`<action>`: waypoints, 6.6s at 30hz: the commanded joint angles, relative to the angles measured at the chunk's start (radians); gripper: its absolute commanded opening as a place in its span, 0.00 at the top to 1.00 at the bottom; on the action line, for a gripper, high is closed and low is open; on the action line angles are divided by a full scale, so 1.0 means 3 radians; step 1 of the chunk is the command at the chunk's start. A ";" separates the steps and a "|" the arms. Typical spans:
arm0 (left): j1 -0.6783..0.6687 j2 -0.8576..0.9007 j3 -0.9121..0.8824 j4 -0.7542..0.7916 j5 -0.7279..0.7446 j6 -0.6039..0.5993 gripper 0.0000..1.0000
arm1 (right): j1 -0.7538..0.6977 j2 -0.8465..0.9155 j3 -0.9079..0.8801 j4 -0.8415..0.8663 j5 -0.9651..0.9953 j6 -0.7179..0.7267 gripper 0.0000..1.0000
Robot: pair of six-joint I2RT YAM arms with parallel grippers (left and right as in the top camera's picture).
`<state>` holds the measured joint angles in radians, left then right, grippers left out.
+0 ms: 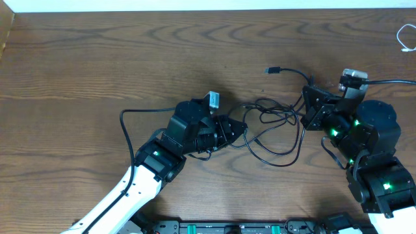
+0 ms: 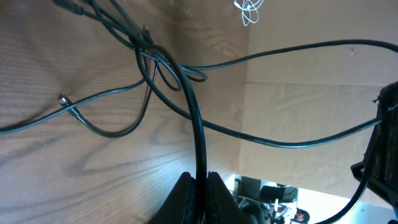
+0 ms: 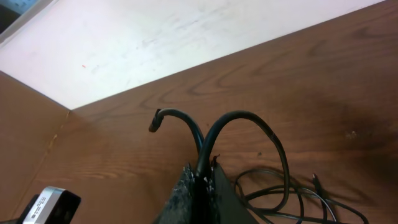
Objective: Untangle cables
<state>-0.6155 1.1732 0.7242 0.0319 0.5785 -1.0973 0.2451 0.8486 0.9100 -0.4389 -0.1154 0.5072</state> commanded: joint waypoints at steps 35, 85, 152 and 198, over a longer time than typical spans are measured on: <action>0.0006 0.0130 -0.0009 -0.0649 -0.0880 0.2679 0.93 | -0.0033 0.0270 0.0089 0.0490 -0.0951 -0.0003 0.99; 0.0013 0.0130 -0.0009 -0.1562 -0.1995 0.0092 0.92 | -0.1223 0.0795 0.0089 -0.0493 -0.0683 0.0548 0.67; 0.0033 0.1629 -0.0008 0.1314 -0.1204 0.0367 0.93 | -0.1161 0.0819 0.0079 -0.1350 -0.1743 -0.0985 0.66; 0.0122 -0.0146 -0.0008 0.0258 -0.0734 0.0477 0.93 | 0.0432 0.0838 -0.0559 -0.0223 -0.1353 0.1556 0.55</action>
<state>-0.5823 1.1454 0.7147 0.1036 0.3393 -0.9463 0.3634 1.1004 0.7490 -0.5022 -0.5747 0.8967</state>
